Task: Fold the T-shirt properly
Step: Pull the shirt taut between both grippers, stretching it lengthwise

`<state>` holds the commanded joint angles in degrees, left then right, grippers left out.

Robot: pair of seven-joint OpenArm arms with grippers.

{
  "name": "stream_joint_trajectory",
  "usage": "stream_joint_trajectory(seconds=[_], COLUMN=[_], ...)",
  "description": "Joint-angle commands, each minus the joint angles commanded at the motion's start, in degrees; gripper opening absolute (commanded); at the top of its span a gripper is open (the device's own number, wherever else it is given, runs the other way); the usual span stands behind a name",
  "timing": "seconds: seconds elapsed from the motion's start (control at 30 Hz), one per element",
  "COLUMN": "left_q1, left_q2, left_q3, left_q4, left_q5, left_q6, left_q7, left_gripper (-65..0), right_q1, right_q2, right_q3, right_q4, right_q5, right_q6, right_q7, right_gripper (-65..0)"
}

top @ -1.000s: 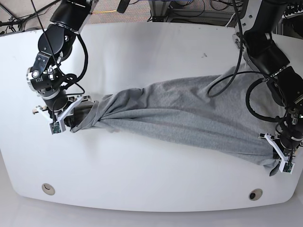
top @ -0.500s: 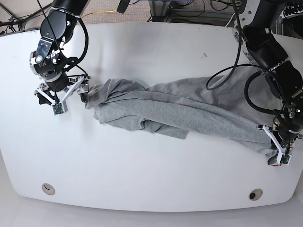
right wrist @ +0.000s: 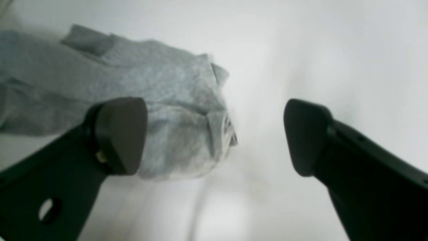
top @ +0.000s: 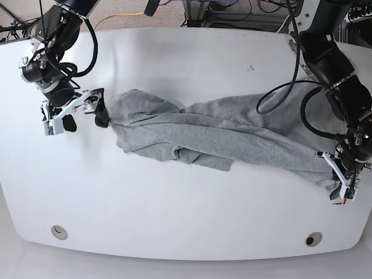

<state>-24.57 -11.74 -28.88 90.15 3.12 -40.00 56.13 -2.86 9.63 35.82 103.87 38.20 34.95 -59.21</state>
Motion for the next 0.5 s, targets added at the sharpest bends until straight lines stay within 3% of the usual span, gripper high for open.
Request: stream_joint_trajectory(seconds=[0.23, 0.33, 0.5], left_q1=[0.1, 0.1, 0.0], left_q2=[0.0, 0.2, 0.2], left_q3=[0.0, 0.2, 0.2], left_q4=[-0.2, -0.1, -0.1], left_q5=[0.0, 0.0, 0.0], left_q6=[0.0, 0.0, 0.0], left_q7=[-0.1, -0.1, -0.1], left_gripper=[-64.4, -64.4, -64.4], right_q1=[7.1, 7.0, 3.3], right_q2=[1.2, 1.1, 0.9], right_q3=[0.2, 0.3, 0.4], right_q4=[-13.1, -13.6, -13.1], right_q5=[-2.9, -2.5, 6.0], right_q6=[0.44, 0.53, 0.35], right_q7=[-4.4, -6.0, -7.5], right_gripper=[-3.0, -3.0, -3.0])
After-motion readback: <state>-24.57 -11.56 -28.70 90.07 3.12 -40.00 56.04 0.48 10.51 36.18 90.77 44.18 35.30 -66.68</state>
